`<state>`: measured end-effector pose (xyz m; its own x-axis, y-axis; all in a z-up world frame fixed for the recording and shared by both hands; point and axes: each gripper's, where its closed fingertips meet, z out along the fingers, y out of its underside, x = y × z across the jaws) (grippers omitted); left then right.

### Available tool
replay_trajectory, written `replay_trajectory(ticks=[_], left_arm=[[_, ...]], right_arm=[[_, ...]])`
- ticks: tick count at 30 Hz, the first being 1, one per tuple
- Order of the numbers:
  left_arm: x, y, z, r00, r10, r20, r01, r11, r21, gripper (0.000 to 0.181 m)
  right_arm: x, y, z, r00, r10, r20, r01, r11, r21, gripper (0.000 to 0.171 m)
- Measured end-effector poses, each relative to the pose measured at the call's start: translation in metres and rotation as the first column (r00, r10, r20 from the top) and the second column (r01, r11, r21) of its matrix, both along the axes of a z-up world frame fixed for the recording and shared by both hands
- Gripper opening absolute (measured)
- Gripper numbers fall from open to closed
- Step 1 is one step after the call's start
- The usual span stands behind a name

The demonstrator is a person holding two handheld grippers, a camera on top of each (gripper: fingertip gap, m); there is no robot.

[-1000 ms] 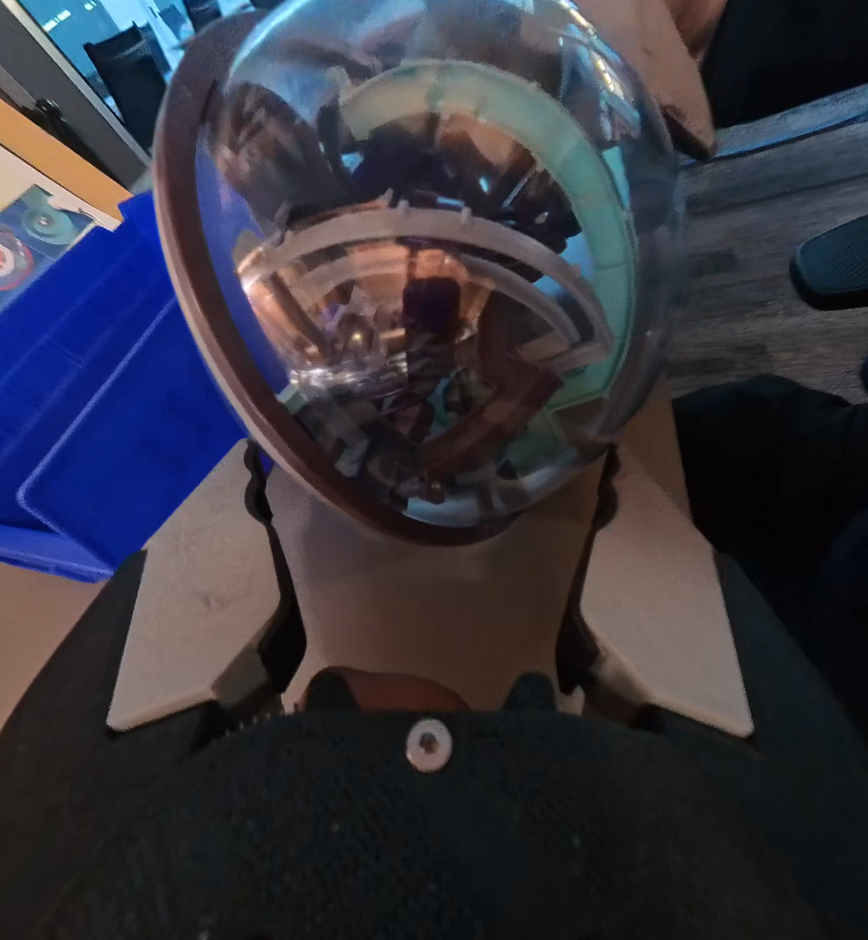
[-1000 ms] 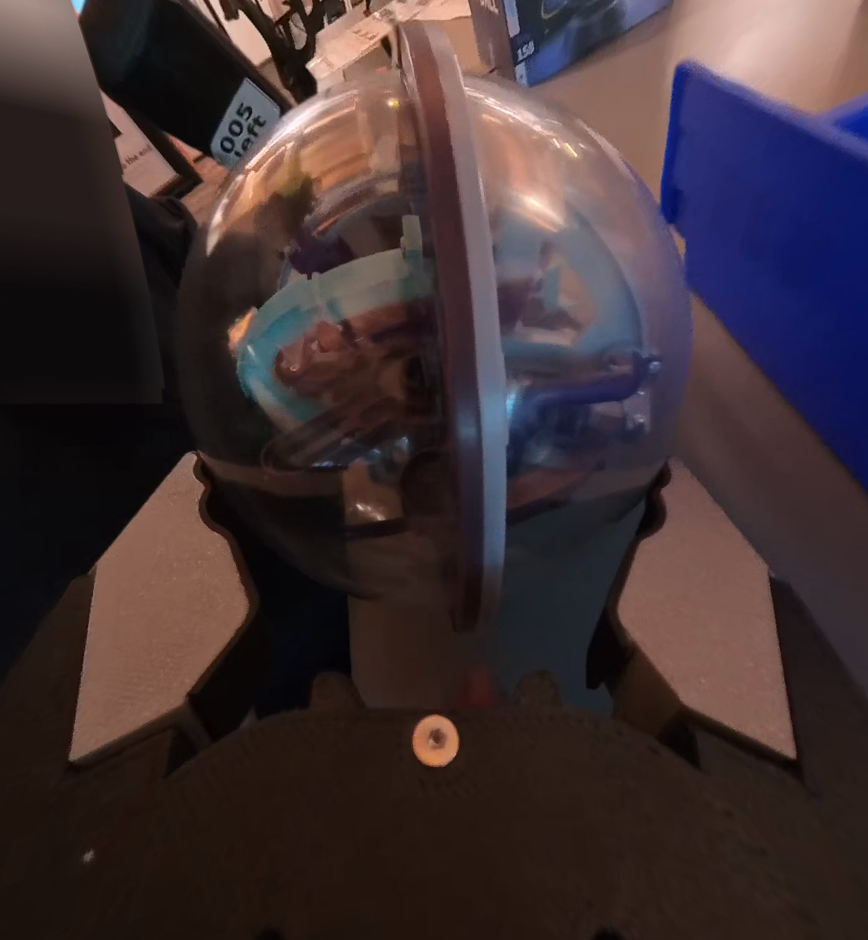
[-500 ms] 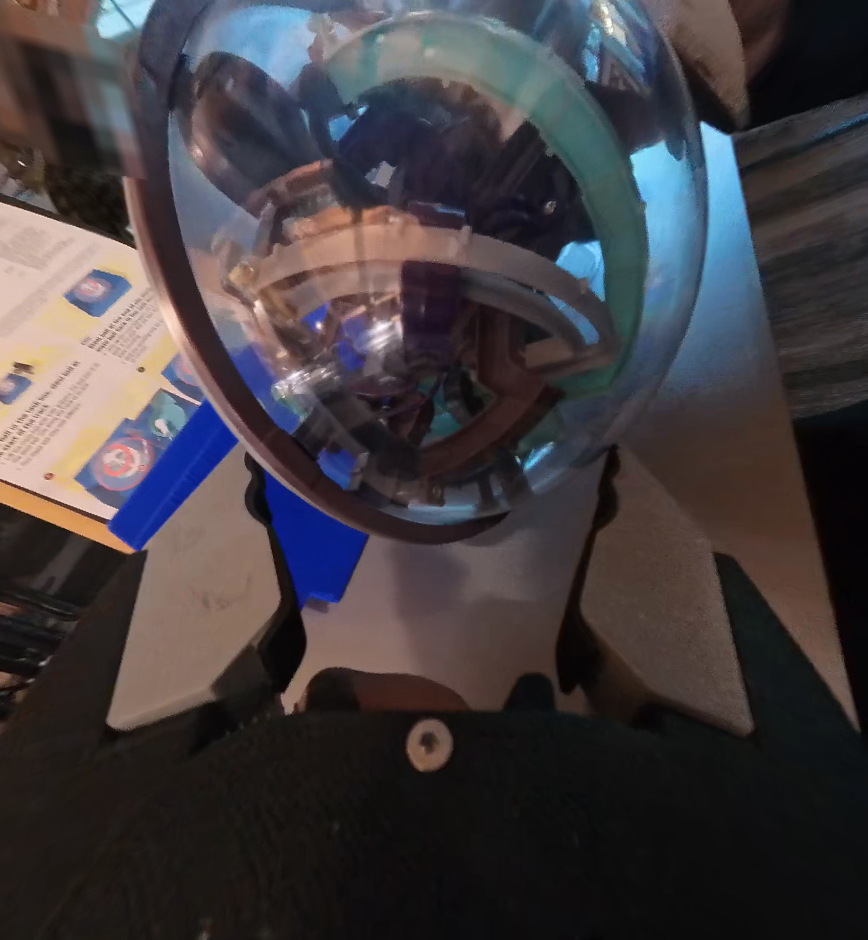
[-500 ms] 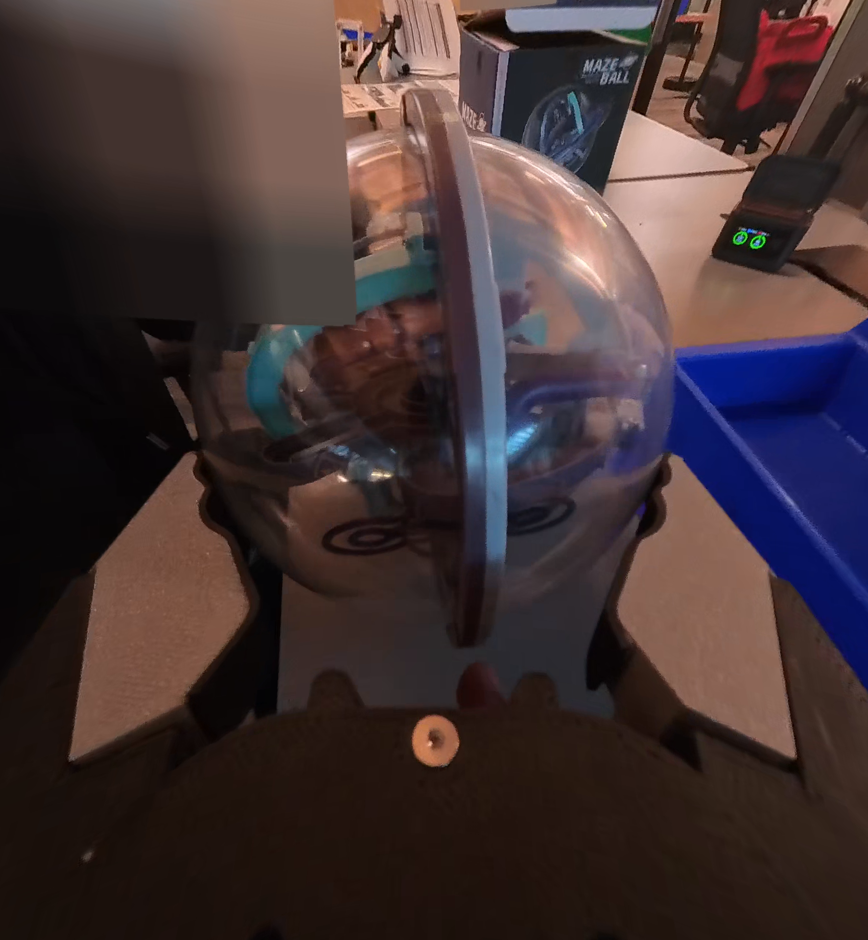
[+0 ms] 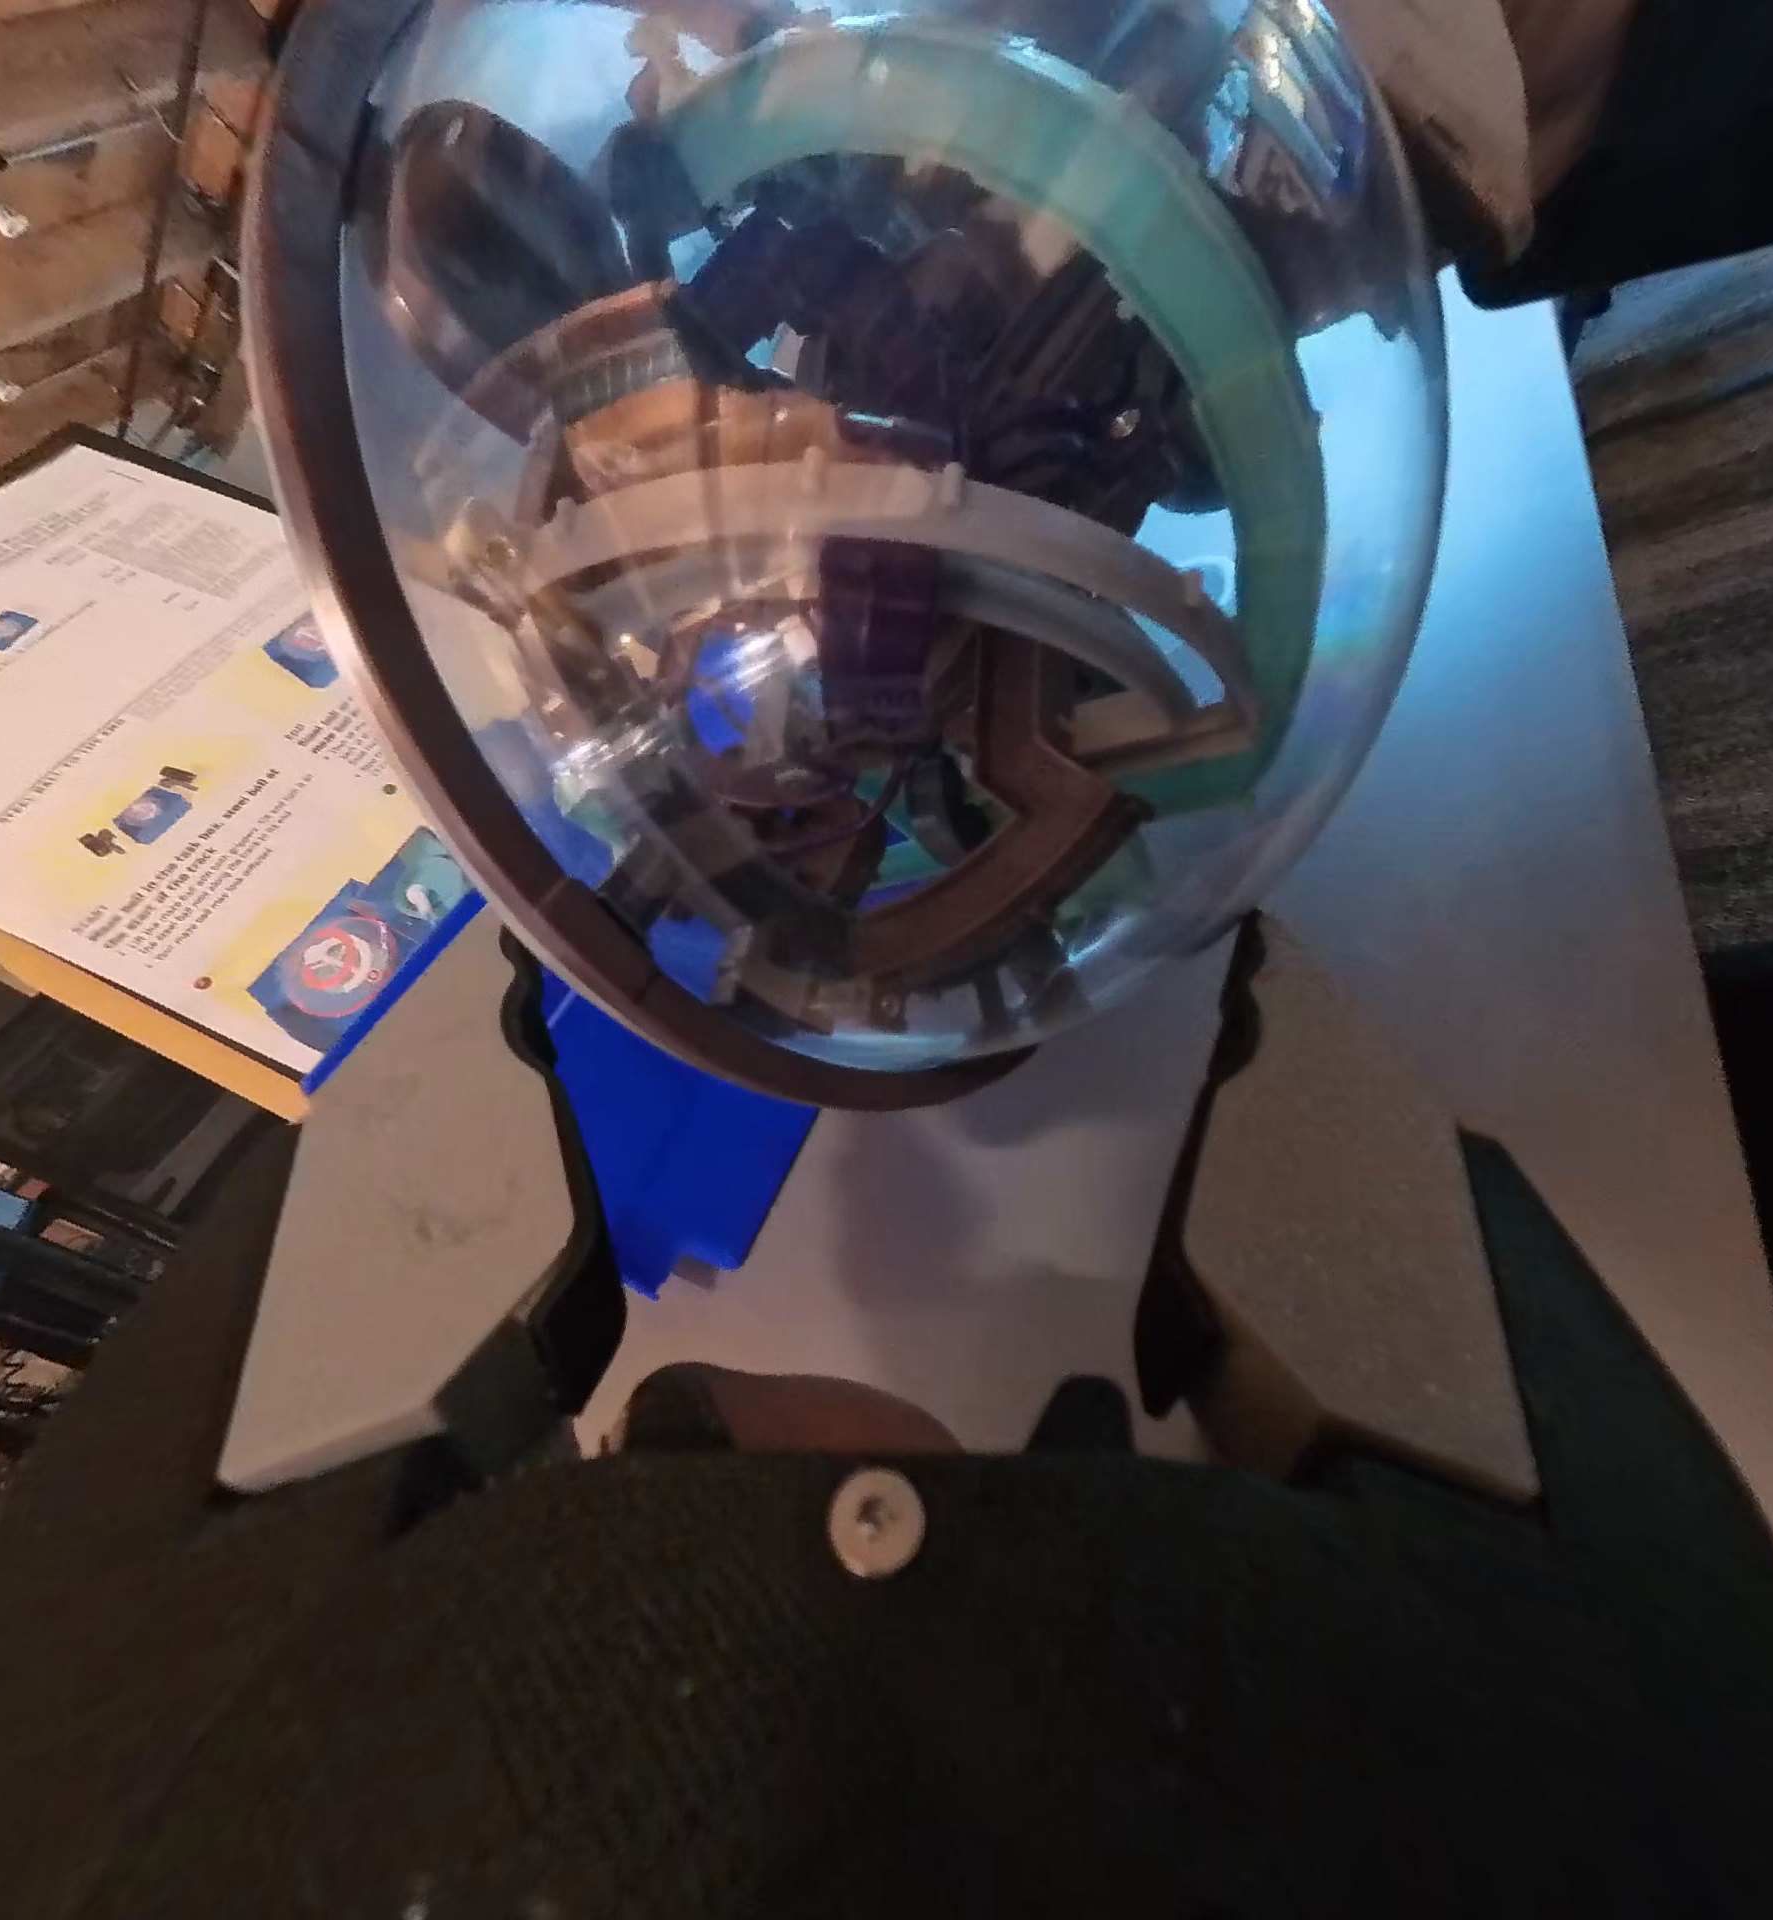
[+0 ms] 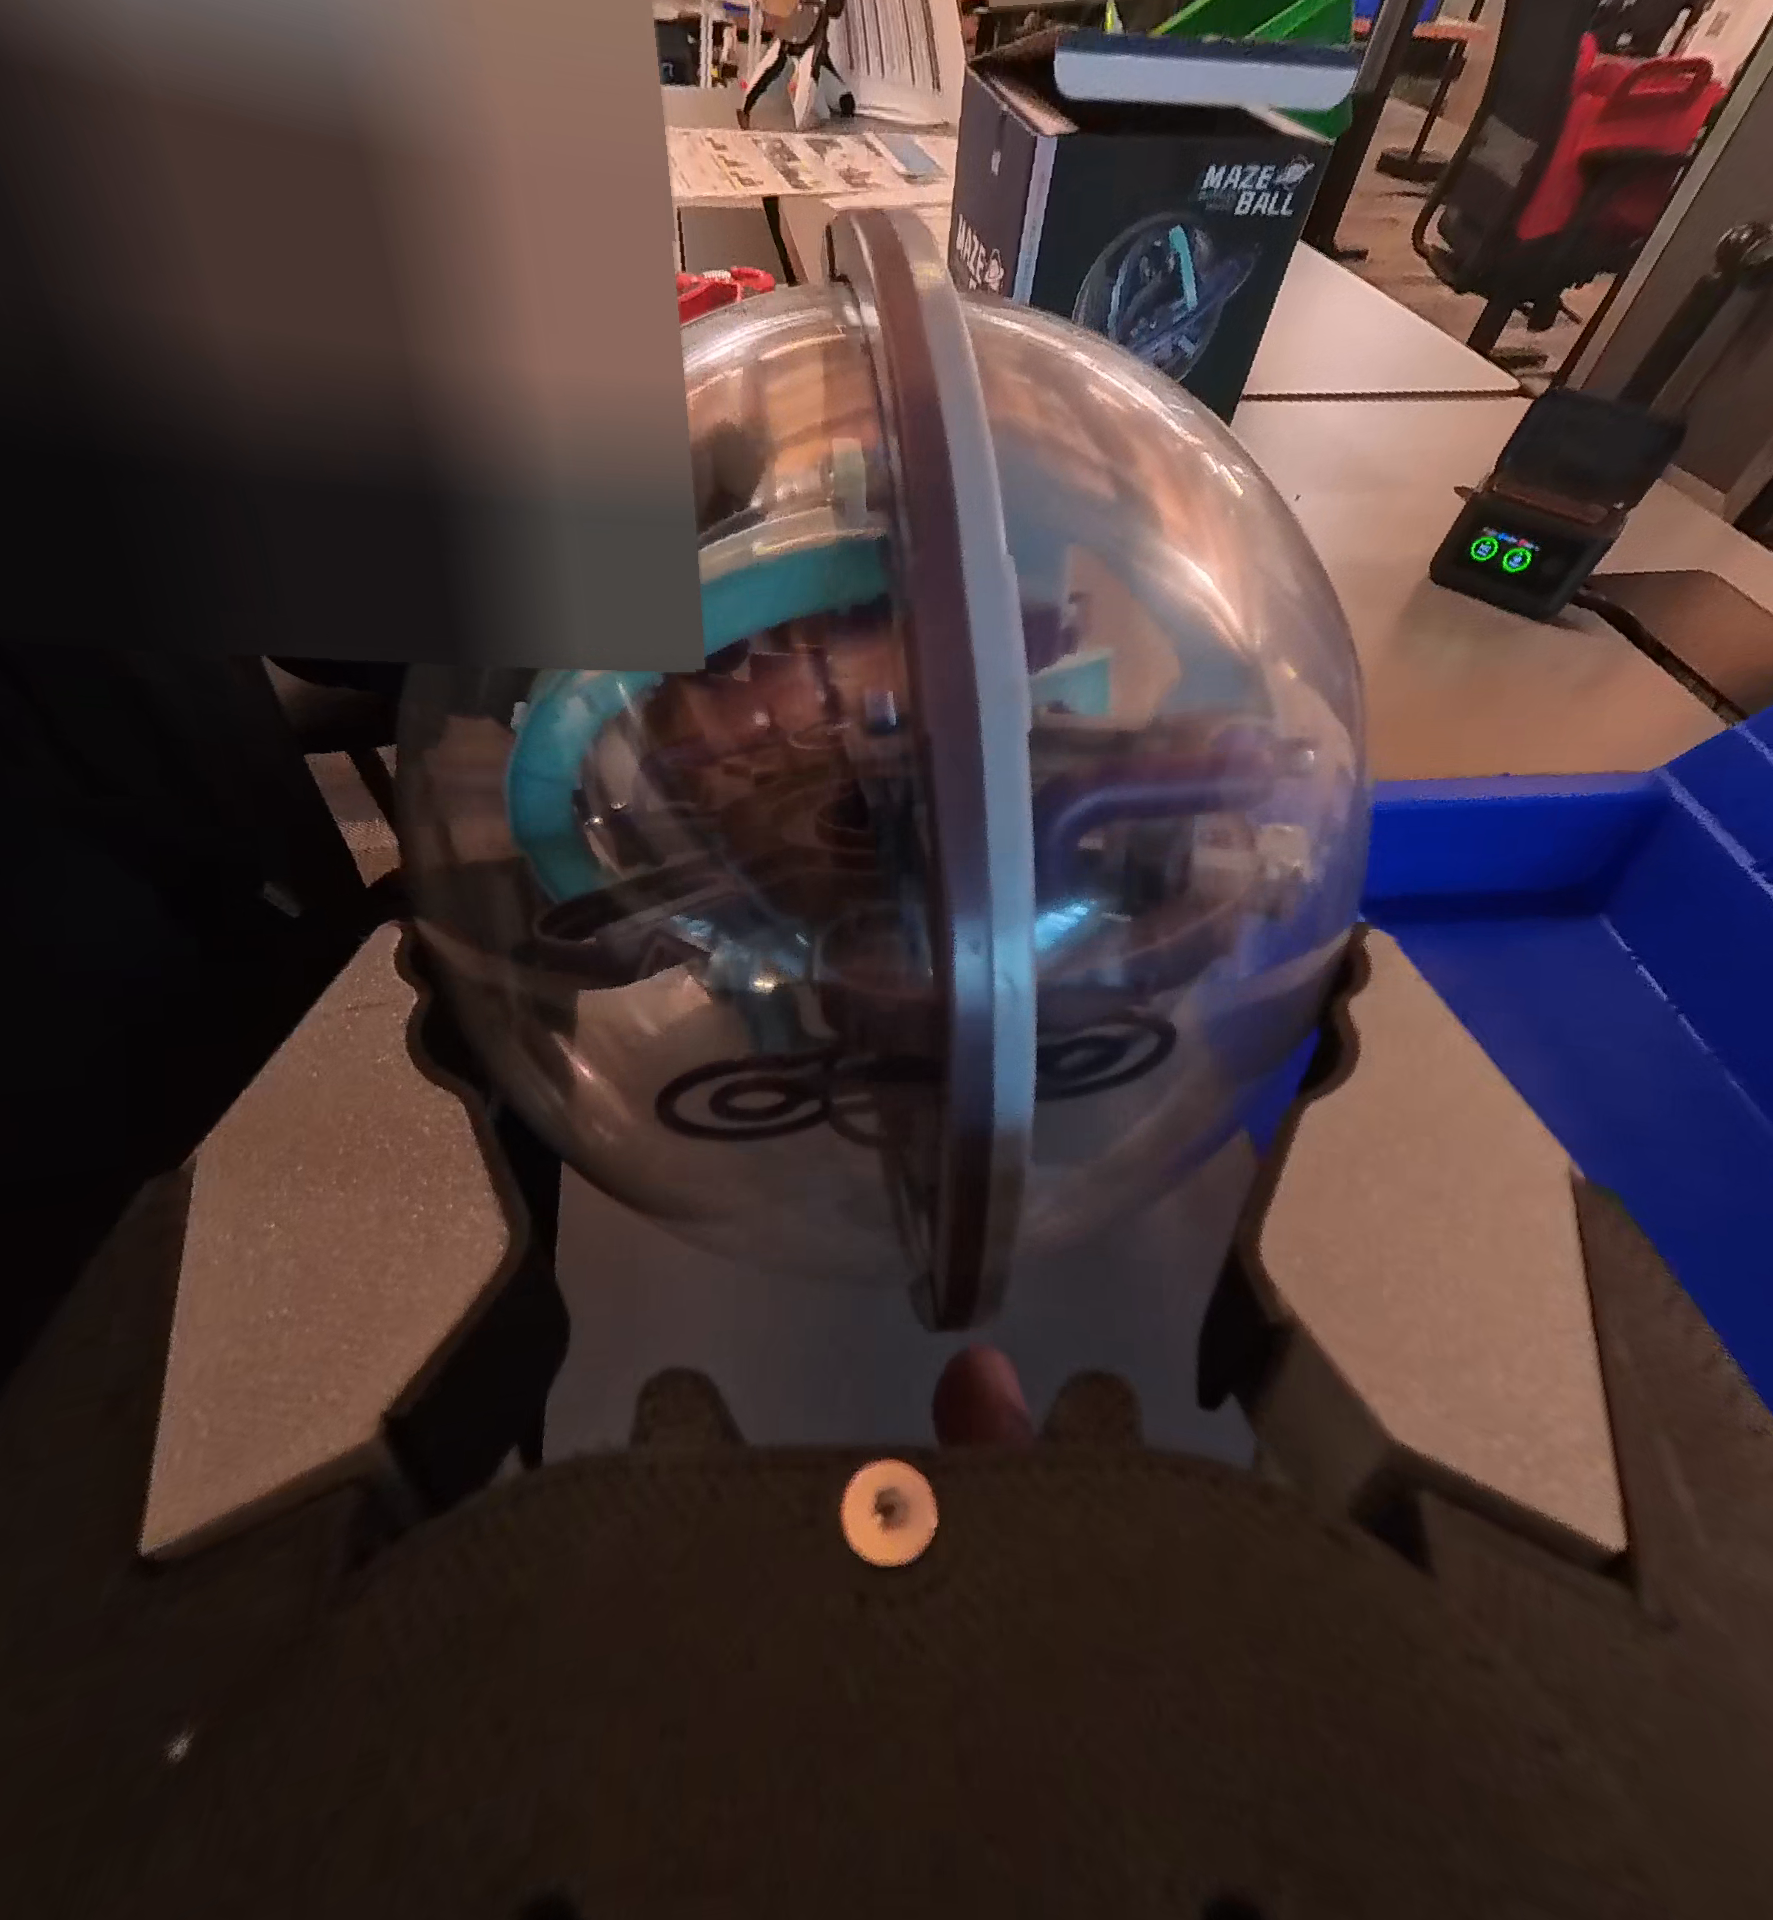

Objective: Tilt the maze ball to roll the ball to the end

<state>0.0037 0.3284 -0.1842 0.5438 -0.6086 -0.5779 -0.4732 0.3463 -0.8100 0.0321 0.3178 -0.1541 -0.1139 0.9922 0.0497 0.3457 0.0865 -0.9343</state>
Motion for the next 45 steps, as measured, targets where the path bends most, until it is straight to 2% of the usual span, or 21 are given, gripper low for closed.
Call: replay_trajectory(ticks=[7, 14, 18, 24, 30, 41, 45], left_arm=[[-0.002, 0.002, 0.004, 0.999, 0.024, -0.034, -0.021, 0.998, 0.063, 0.128], [-0.005, -0.002, -0.018, 0.983, 0.053, -0.176, -0.029, 0.990, 0.135, 0.127], [-0.002, -0.005, -0.019, 0.985, 0.045, -0.166, -0.024, 0.991, 0.128, 0.127], [0.000, -0.005, -0.021, 0.982, 0.095, -0.161, -0.072, 0.987, 0.143, 0.127], [-0.003, -0.003, -0.017, 0.961, 0.167, -0.221, -0.099, 0.952, 0.290, 0.127], [-0.007, 0.004, -0.015, 0.953, 0.233, -0.196, -0.166, 0.937, 0.307, 0.128], [-0.009, 0.007, -0.017, 0.936, 0.274, -0.219, -0.191, 0.922, 0.336, 0.127]], right_arm=[[-0.001, 0.000, 0.002, 1.000, 0.018, 0.001, -0.018, 0.998, 0.068, 0.158], [0.003, -0.003, -0.030, 1.000, 0.008, 0.013, -0.010, 0.987, 0.163, 0.158], [0.003, -0.008, -0.029, 0.998, 0.017, -0.056, -0.008, 0.988, 0.152, 0.157], [0.005, -0.010, -0.025, 0.997, 0.026, -0.077, -0.009, 0.979, 0.203, 0.158], [0.007, -0.009, -0.031, 1.000, 0.014, -0.003, -0.012, 0.932, 0.362, 0.158], [0.002, -0.009, -0.021, 0.999, 0.016, -0.038, 0.001, 0.903, 0.430, 0.158], [0.003, -0.005, -0.025, 1.000, -0.021, 0.013, 0.012, 0.862, 0.507, 0.158]])
